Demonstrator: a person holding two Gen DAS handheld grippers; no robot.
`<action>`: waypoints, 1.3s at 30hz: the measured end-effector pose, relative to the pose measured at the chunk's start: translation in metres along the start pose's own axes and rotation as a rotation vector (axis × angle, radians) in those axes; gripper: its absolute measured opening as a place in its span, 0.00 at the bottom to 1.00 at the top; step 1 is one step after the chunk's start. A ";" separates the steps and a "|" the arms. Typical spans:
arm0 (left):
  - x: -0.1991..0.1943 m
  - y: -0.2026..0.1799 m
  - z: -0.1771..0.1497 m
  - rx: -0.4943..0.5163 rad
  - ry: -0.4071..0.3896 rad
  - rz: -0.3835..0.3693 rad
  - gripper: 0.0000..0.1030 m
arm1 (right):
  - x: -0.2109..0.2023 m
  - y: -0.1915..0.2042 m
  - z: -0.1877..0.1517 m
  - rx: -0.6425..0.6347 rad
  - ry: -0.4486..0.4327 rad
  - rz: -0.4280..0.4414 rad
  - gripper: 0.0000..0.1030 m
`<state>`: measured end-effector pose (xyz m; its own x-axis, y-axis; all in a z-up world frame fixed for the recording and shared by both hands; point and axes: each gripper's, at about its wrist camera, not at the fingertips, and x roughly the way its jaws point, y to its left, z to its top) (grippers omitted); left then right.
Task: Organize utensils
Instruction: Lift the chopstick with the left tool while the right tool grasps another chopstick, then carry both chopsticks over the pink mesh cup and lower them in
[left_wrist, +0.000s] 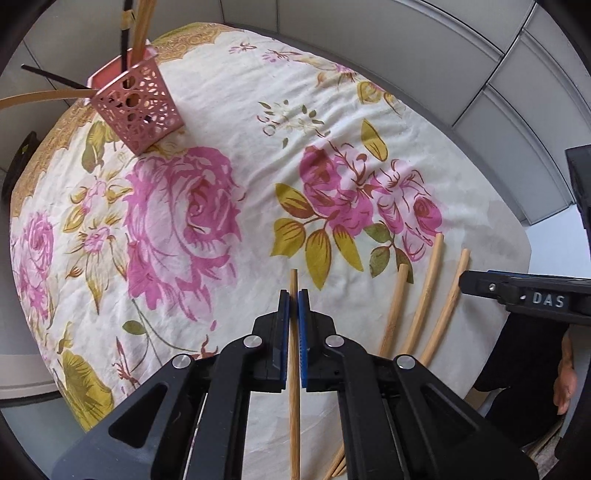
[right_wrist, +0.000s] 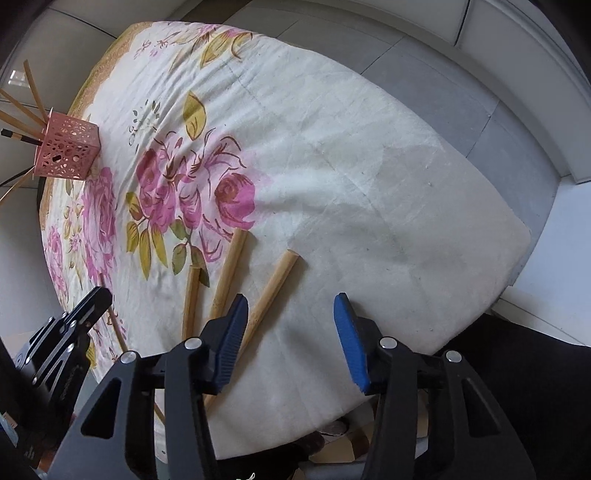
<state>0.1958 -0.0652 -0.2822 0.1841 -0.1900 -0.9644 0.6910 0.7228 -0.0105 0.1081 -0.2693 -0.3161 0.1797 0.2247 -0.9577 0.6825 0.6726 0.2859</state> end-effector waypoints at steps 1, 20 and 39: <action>-0.005 0.004 -0.002 -0.006 -0.012 -0.001 0.03 | 0.003 0.004 0.001 -0.001 -0.004 -0.010 0.45; -0.085 0.045 -0.025 -0.171 -0.296 0.019 0.03 | -0.036 0.064 -0.027 -0.259 -0.350 0.034 0.08; -0.193 0.031 -0.022 -0.282 -0.610 0.068 0.03 | -0.190 0.105 -0.067 -0.523 -0.643 0.233 0.04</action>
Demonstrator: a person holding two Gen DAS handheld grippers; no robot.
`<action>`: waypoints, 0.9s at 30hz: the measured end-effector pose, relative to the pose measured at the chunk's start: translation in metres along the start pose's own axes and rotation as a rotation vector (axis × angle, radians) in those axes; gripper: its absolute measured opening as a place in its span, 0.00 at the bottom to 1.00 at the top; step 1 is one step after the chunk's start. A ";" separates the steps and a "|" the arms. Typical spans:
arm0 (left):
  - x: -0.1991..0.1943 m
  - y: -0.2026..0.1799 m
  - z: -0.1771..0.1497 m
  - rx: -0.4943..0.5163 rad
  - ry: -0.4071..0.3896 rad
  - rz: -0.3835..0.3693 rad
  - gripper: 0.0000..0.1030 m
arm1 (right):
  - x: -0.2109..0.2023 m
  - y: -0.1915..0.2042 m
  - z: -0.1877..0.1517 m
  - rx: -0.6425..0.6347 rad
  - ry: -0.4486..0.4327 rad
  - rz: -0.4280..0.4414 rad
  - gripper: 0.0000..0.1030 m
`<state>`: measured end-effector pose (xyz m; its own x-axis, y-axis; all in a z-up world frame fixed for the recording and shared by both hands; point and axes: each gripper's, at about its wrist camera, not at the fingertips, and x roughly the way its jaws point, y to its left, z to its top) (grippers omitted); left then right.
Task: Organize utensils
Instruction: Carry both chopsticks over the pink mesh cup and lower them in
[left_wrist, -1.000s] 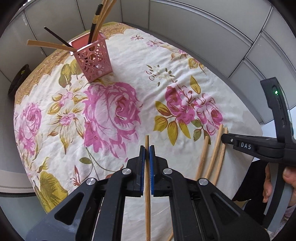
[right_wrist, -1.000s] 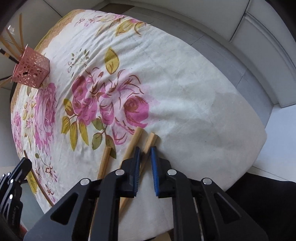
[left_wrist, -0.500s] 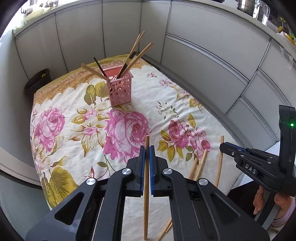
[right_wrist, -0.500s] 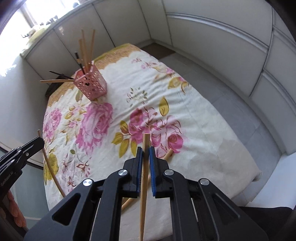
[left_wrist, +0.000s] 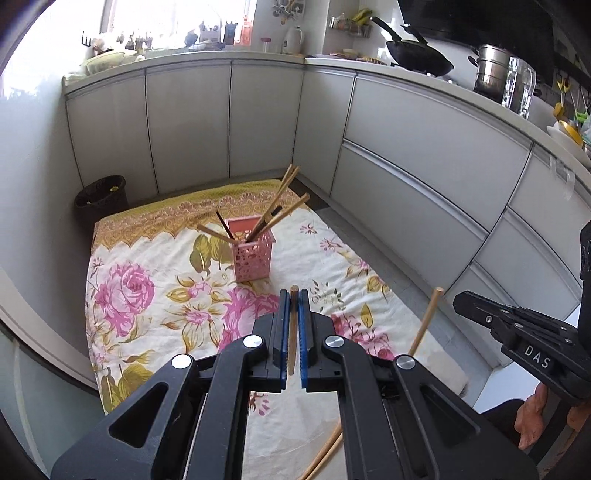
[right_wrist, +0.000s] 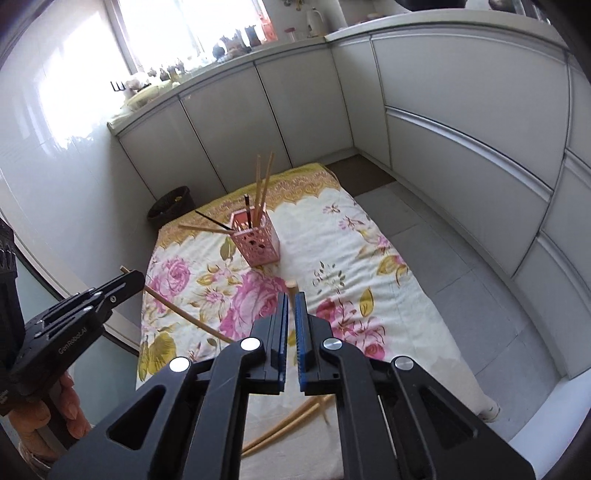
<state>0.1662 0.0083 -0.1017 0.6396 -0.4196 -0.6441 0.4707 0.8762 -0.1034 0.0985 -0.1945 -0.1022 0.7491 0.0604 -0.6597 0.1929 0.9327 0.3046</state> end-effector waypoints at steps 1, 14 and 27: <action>-0.002 -0.001 0.008 -0.003 -0.017 0.005 0.03 | -0.003 0.003 0.010 0.002 -0.008 0.016 0.04; -0.001 0.003 0.062 -0.033 -0.108 -0.010 0.03 | 0.100 -0.035 0.071 0.053 0.320 -0.093 0.46; 0.024 0.021 0.044 -0.065 -0.078 -0.051 0.03 | 0.296 -0.076 0.036 0.165 0.591 -0.272 0.36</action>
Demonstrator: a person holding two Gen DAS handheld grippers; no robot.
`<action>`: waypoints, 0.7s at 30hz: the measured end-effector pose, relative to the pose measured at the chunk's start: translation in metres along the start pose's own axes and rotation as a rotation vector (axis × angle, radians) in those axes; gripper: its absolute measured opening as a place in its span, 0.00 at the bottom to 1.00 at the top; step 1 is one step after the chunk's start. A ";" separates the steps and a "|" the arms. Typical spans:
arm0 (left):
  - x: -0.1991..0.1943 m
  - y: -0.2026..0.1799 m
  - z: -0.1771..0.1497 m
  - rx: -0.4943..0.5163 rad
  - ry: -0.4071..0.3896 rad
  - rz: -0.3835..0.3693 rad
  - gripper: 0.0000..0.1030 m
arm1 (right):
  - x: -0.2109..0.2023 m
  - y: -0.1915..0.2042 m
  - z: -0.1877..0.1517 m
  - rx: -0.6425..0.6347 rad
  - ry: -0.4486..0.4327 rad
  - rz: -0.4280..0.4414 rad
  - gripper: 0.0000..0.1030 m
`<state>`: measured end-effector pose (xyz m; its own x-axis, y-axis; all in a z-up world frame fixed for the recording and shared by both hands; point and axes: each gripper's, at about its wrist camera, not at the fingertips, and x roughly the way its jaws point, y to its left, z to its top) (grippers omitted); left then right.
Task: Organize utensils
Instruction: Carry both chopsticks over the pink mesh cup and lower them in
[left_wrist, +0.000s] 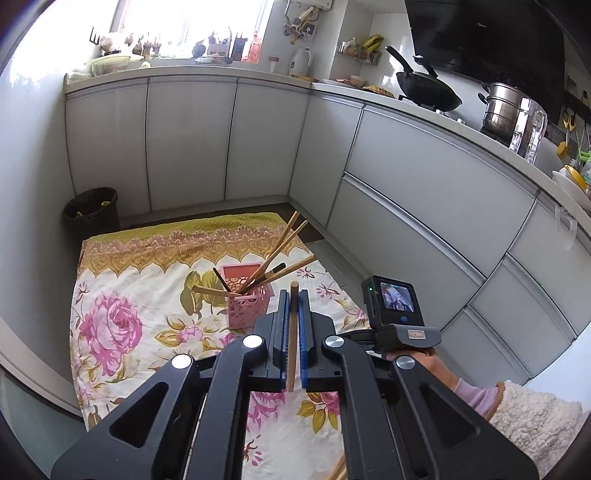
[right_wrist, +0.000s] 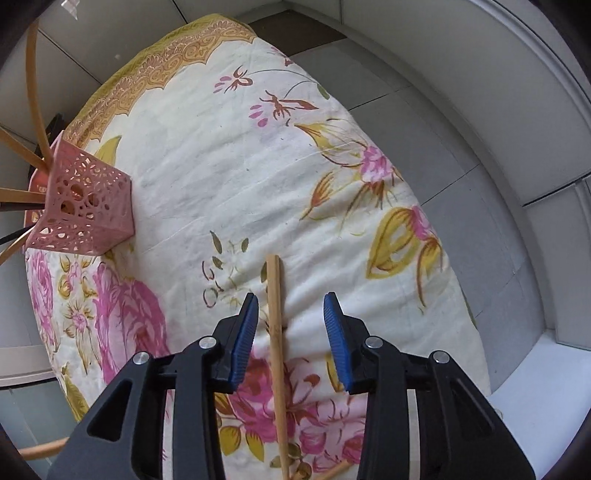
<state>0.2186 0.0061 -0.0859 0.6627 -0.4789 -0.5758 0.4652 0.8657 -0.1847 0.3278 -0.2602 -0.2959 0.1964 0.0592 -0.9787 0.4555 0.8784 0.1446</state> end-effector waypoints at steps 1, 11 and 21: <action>0.001 0.002 0.000 0.000 0.002 0.000 0.03 | 0.003 0.004 0.003 -0.006 -0.003 -0.007 0.36; -0.001 0.014 -0.002 -0.018 0.008 0.021 0.03 | 0.004 0.022 -0.005 -0.057 -0.099 -0.018 0.07; -0.031 0.000 0.000 -0.018 -0.043 0.042 0.03 | -0.118 0.007 -0.088 -0.175 -0.389 0.121 0.07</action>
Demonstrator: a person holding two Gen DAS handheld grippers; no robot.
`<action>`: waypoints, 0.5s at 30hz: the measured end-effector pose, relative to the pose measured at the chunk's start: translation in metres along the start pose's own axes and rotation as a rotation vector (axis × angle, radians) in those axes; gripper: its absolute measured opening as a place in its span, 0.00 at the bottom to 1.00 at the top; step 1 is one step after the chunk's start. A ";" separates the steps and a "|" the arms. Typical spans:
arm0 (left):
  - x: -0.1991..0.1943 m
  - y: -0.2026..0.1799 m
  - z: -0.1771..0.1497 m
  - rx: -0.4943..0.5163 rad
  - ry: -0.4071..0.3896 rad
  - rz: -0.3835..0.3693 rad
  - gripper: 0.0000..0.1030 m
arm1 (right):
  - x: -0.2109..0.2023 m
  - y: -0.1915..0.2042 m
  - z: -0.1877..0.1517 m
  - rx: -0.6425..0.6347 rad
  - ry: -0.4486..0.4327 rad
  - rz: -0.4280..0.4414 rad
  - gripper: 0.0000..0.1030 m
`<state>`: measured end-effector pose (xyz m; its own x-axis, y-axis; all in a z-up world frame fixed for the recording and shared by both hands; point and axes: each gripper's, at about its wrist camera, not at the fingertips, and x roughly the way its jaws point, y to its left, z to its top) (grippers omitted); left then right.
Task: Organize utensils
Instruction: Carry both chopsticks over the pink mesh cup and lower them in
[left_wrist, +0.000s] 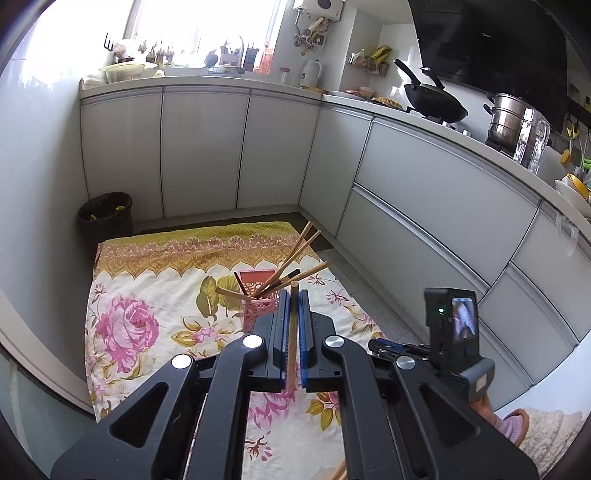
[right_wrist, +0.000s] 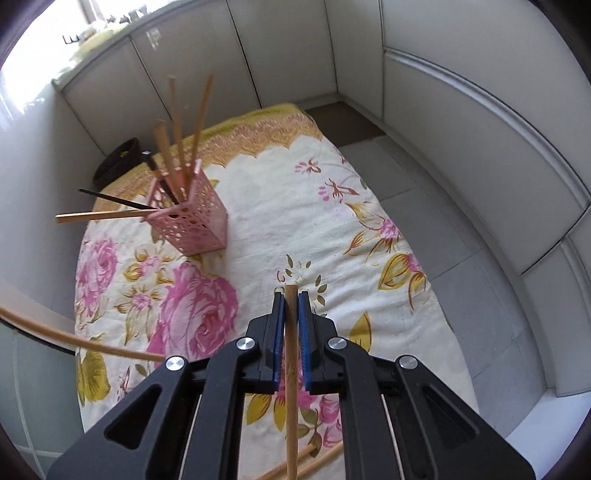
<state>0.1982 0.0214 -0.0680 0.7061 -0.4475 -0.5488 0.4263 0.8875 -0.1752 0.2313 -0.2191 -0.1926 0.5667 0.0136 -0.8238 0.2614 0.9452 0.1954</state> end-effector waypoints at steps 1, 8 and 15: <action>-0.002 -0.002 0.000 0.002 -0.002 0.000 0.03 | -0.013 0.001 -0.003 -0.006 -0.023 0.014 0.07; -0.023 -0.024 0.005 0.035 -0.021 0.007 0.03 | -0.079 -0.001 -0.011 -0.040 -0.143 0.082 0.07; -0.039 -0.039 0.022 0.050 -0.065 0.021 0.03 | -0.147 0.004 -0.005 -0.064 -0.270 0.141 0.08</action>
<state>0.1667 0.0022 -0.0213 0.7496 -0.4368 -0.4974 0.4378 0.8907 -0.1225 0.1451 -0.2159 -0.0739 0.7833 0.0669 -0.6180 0.1205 0.9590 0.2565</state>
